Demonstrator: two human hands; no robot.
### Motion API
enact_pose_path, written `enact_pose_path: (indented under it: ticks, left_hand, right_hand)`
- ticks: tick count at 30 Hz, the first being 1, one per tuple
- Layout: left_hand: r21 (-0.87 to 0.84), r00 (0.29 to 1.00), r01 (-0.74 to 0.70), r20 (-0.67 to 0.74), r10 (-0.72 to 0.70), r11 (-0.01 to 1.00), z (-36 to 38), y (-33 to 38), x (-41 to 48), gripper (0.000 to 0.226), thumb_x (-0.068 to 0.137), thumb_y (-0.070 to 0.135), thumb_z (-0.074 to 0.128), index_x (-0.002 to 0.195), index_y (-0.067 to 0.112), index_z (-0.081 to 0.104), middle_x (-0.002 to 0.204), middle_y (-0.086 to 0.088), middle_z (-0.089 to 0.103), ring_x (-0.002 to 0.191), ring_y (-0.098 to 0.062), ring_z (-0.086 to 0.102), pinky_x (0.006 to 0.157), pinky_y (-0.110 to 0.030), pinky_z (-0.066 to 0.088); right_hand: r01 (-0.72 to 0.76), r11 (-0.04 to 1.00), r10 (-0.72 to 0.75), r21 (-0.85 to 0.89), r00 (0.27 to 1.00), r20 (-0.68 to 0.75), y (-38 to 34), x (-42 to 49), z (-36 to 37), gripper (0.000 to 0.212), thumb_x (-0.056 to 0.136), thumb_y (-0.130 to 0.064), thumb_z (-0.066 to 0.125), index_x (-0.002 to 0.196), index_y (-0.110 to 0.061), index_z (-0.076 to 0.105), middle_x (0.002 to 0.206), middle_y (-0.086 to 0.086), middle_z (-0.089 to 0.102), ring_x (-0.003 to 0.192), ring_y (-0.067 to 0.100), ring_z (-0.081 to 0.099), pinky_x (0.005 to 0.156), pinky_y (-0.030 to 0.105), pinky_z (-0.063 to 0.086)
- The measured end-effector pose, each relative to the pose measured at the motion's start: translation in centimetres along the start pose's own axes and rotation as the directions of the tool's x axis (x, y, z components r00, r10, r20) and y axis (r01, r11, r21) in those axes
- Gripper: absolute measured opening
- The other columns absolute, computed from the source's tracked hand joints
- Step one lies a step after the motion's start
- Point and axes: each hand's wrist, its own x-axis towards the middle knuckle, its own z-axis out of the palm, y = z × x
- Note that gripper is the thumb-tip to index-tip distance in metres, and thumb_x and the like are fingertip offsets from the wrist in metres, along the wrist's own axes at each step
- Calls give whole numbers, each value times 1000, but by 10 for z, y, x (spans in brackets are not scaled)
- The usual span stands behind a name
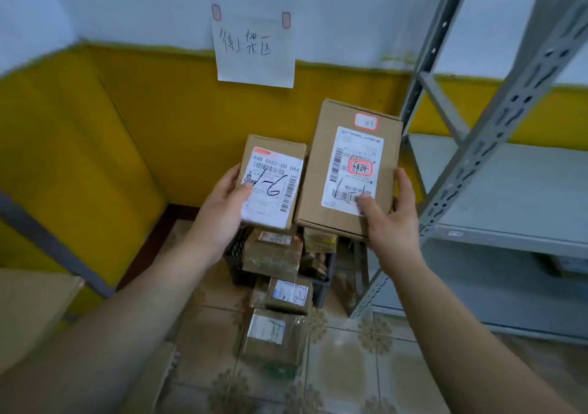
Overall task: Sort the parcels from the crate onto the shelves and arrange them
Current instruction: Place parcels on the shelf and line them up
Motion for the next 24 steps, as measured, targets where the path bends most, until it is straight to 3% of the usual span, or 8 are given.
enact_pose_path:
  ticks: [2,4,6,9,13,17,21,24]
  left_hand:
    - [28,997,-66,26,66,997,13,13,-30,40,99,9,47,132,33,48,108,19,68,96,2,66,77,-19,52]
    - [13,996,-84,43,84,996,33,22,-60,46,97,4,50,130,35,47,98,24,70,89,6,67,70,-14,52]
    - [12,993,-90,77,89,996,62,28,-88,51,94,0,50,131,35,47,96,23,71,89,4,67,75,-20,55]
    - [22,985,-79,158,74,997,120,36,-125,57,89,4,52,136,35,46,107,16,70,100,-10,67,92,-45,53]
    - [39,960,-86,270,72,996,196,43,-161,55,94,2,48,139,35,44,115,14,66,107,-13,62,86,-34,49]
    - [34,915,-121,391,98,992,254,48,-180,50,96,4,48,132,37,44,108,21,64,104,-4,61,83,-25,48]
    - [49,866,-108,495,70,993,300,46,-181,44,96,6,49,118,44,48,110,17,66,108,-17,63,96,-41,50]
    - [53,827,-73,561,31,996,332,44,-180,41,96,8,48,106,48,55,112,9,67,108,-22,64,97,-52,49]
  right_hand:
    - [44,999,-44,-10,999,0,-10,-18,-28,78,94,-26,66,155,-38,18,140,-5,52,107,10,62,82,27,57]
    - [81,996,-81,-26,997,-9,-14,-35,-64,79,93,-25,66,156,-36,19,143,-5,50,119,13,58,100,41,51]
    - [89,995,-91,-44,995,-39,-15,-51,-106,80,93,-24,67,155,-35,19,139,-5,53,118,14,59,98,39,52]
    - [63,996,-70,-60,990,-120,-14,-76,-178,81,93,-25,67,155,-38,17,131,-4,56,110,15,61,90,35,52]
    - [4,999,-18,-51,962,-273,-1,-104,-260,80,92,-24,68,155,-34,19,132,-4,56,114,15,59,101,41,49]
    - [-20,999,2,-43,926,-377,7,-124,-319,78,93,-23,67,155,-32,21,134,-4,58,114,12,58,96,36,51]
    - [-48,998,15,-50,856,-516,12,-137,-363,78,93,-22,68,155,-31,21,112,-22,54,110,8,54,98,34,47]
    - [-96,994,43,-57,798,-601,16,-142,-389,80,92,-23,69,155,-32,22,110,-21,52,113,12,56,103,42,47]
